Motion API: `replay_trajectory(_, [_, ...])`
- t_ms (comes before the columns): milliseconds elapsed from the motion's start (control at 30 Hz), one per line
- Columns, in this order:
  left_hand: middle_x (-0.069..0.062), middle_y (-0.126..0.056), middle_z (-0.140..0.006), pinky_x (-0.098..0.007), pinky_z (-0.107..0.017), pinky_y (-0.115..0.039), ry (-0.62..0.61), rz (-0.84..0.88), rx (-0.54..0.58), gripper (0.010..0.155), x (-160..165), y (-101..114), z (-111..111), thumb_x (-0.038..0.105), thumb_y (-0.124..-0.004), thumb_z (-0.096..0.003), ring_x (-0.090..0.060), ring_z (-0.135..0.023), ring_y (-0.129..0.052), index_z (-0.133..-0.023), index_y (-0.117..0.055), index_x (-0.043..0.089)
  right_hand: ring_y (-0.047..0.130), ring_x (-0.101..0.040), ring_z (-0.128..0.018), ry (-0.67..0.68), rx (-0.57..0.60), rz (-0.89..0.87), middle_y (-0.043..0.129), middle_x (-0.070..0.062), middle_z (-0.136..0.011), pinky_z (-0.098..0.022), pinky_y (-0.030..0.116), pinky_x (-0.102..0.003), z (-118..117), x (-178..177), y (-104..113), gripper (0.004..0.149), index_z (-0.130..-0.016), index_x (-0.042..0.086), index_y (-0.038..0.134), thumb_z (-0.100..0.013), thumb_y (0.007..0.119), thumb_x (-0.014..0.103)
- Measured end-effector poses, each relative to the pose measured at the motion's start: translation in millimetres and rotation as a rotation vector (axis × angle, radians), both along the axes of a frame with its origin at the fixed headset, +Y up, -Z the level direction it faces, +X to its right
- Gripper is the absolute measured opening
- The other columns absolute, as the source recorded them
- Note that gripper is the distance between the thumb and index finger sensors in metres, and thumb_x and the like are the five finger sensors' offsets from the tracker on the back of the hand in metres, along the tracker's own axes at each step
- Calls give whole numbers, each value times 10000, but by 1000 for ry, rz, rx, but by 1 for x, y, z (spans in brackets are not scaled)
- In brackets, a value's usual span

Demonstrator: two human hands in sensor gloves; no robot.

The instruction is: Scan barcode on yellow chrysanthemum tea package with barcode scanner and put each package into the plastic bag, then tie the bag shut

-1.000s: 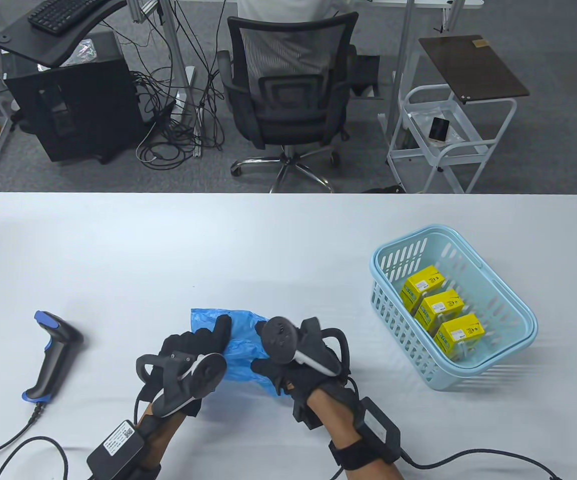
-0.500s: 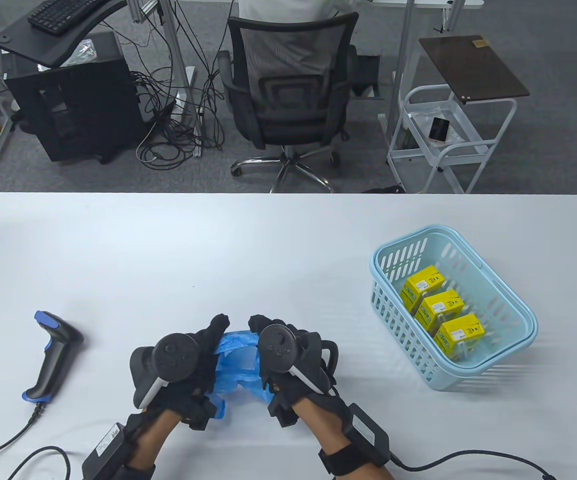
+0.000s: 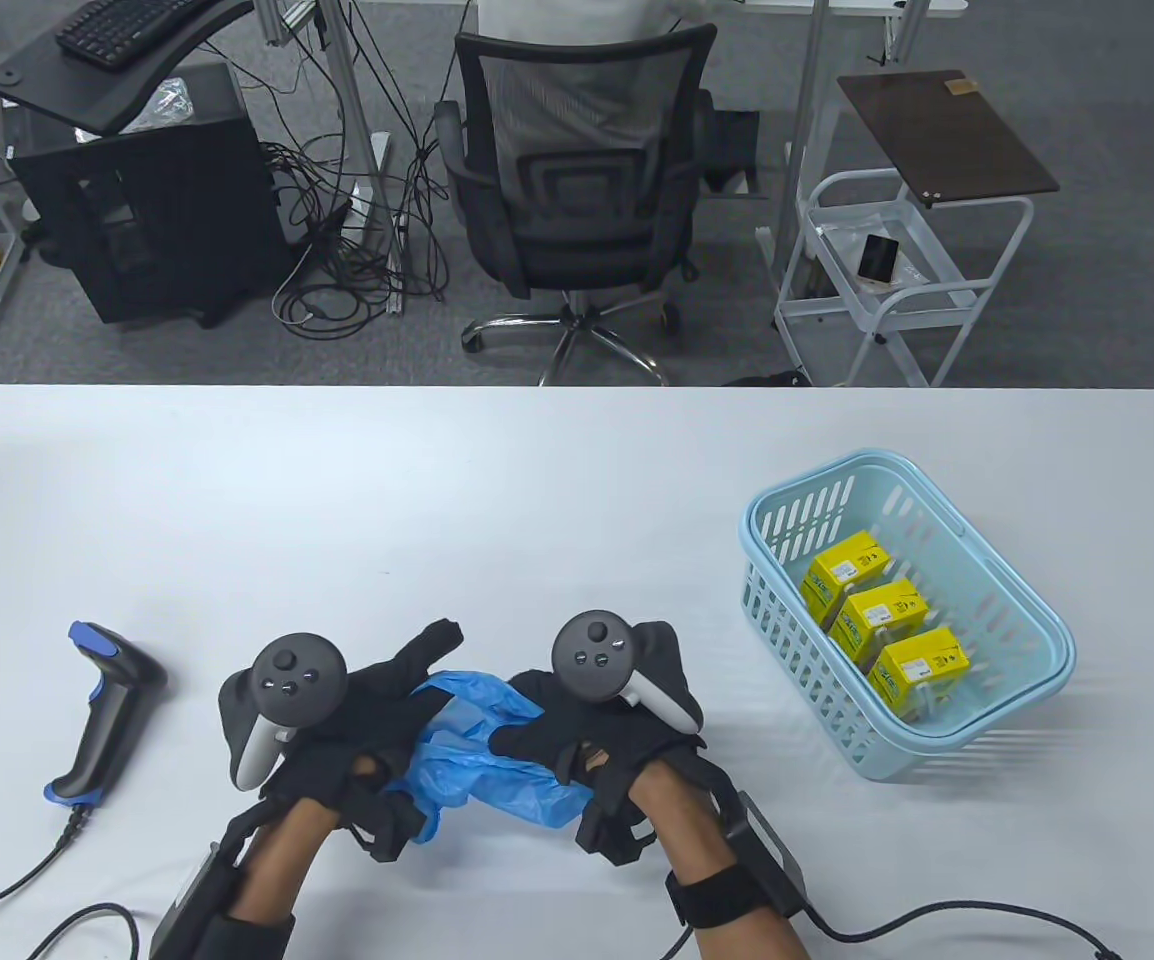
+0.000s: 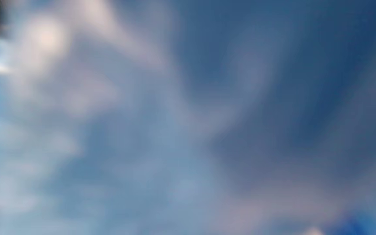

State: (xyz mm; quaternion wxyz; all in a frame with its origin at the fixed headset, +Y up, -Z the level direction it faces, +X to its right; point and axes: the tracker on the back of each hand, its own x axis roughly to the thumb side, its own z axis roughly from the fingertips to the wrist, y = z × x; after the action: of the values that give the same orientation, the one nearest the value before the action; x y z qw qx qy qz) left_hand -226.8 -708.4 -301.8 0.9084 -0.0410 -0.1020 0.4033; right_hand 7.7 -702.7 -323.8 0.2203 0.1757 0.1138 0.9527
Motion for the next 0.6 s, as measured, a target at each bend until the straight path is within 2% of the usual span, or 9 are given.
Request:
replay_trajectory(67, [123, -962, -472, -463, -417, -880, -114, -97, 24, 678, 8, 4, 3, 542, -802, -392, -123, -214, -937, -1009, -595, 354, 939, -74, -74, -80, 27, -12, 913, 157, -227, -339, 918, -369, -5, 10, -3, 369, -680, 317, 897, -378, 784, 497])
replay_trajectory(167, [140, -937, -497, -451, -420, -884, -201, -333, 95, 791, 25, 5, 9, 538, -863, -367, -104, -225, -926, -1034, -495, 328, 966, -107, -104, -172, -113, -173, 924, 136, -240, -362, 902, -404, -15, 29, -15, 381, -662, 261, 911, -388, 769, 483])
replay_trajectory(267, [158, -904, -615, -449, -486, -874, -197, -519, 207, 808, 41, 3, 16, 461, -870, -402, -106, -296, -955, -1040, -382, 375, 975, -117, -110, -187, -241, -88, 931, 126, -241, -368, 900, -414, -18, 37, -27, 382, -658, 244, 915, -391, 768, 475])
replay_trajectory(367, [140, -881, -824, -421, -526, -900, -215, -407, 268, 804, 38, 5, 19, 354, -851, -442, -100, -345, -1034, -1018, -311, 504, 980, -107, -115, -186, -349, -19, 931, 135, -247, -374, 902, -407, -21, 44, -38, 387, -665, 243, 907, -400, 754, 480])
replay_trajectory(433, [74, -886, -882, -421, -515, -919, -277, -275, 277, 762, 43, 8, 23, 258, -844, -461, -110, -324, -1057, -1005, -403, 558, 980, -110, -113, -200, -398, -33, 932, 132, -246, -371, 901, -409, -25, 47, -43, 392, -664, 235, 908, -400, 753, 479])
replay_trajectory(500, [46, -878, -893, -430, -515, -920, -354, -251, 279, 595, 58, 12, 33, 217, -821, -469, -113, -327, -1055, -928, -629, 543, 981, -114, -112, -235, -403, -44, 934, 126, -244, -371, 899, -412, -28, 52, -46, 394, -663, 233, 909, -395, 758, 479])
replay_trajectory(533, [10, -872, -903, -442, -518, -911, -381, -285, 289, 436, 66, 13, 37, 203, -808, -472, -122, -333, -1049, -823, -790, 462, 982, -114, -113, -239, -404, -44, 935, 130, -245, -372, 899, -412, -29, 54, -47, 396, -664, 235, 909, -393, 758, 482])
replay_trajectory(567, [-1, -867, -907, -451, -527, -899, -391, -403, 346, 354, 76, 12, 42, 198, -793, -476, -129, -347, -1040, -749, -870, 409, 982, -117, -113, -251, -414, -43, 936, 124, -245, -374, 897, -414, -30, 57, -48, 397, -663, 231, 910, -392, 761, 480])
replay_trajectory(600, [20, -867, -904, -448, -536, -893, -375, -495, 392, 356, 80, 10, 43, 210, -782, -474, -123, -358, -1038, -752, -874, 412, 983, -121, -112, -262, -412, -36, 937, 122, -244, -373, 896, -417, -30, 59, -49, 396, -662, 227, 911, -393, 762, 476])
